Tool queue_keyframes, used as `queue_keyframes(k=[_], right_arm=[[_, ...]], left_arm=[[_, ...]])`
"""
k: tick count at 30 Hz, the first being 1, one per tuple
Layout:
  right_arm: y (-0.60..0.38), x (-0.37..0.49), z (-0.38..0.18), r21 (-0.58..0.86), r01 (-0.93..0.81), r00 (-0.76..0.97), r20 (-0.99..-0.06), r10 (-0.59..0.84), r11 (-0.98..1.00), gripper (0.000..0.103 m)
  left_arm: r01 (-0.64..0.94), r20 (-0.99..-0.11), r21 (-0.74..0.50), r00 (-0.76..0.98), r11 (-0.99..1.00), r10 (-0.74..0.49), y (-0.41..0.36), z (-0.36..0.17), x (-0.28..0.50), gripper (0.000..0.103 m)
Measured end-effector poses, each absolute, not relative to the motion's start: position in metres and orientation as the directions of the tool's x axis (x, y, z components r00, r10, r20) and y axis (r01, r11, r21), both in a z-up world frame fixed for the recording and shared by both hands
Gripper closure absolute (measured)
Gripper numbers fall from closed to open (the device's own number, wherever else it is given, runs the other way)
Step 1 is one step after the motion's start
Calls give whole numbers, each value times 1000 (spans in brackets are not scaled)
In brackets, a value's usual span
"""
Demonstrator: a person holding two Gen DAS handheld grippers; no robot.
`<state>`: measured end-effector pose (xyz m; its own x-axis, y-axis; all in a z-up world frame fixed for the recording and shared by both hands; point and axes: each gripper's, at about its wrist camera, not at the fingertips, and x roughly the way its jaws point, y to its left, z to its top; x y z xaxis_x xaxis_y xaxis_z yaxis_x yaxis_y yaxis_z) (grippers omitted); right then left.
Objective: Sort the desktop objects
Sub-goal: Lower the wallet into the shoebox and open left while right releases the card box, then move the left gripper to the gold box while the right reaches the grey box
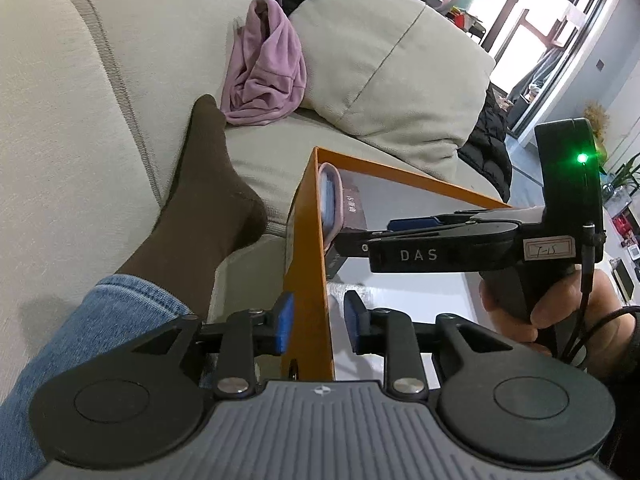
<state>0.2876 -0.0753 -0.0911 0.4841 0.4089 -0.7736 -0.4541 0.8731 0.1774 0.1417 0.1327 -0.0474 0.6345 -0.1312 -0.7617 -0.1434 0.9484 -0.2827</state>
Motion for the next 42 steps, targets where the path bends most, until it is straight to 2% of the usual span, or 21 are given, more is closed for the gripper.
queue_keyframes(k=[2, 13, 17, 24, 28, 34, 42], right_arm=[[-78, 285, -88, 180, -452, 490, -769, 411, 874, 28], [-99, 267, -72, 168, -406, 509, -775, 375, 898, 27], [-123, 234, -53, 171, -385, 568, -731, 379, 907, 29], [-179, 148, -27, 222, -334, 697, -596, 399, 916, 30], [-210, 98, -24, 236, -266, 753, -554, 355, 935, 30], [-242, 44, -50, 213, -89, 726, -655, 209, 973, 30], [-258, 8, -107, 182, 33, 554, -822, 134, 983, 31]], left_arm=[[-151, -758, -287, 639, 946, -128, 133, -46, 138, 71], [-142, -751, -285, 647, 948, -129, 118, -32, 115, 70], [-85, -737, -281, 657, 956, -158, 102, -22, 99, 70], [48, -716, -266, 658, 963, -231, 66, -12, 71, 70], [105, -718, -268, 641, 958, -271, 46, -14, 58, 70], [183, -744, -282, 579, 942, -335, 19, -32, 46, 70], [219, -782, -318, 490, 922, -386, 0, -60, 39, 70]])
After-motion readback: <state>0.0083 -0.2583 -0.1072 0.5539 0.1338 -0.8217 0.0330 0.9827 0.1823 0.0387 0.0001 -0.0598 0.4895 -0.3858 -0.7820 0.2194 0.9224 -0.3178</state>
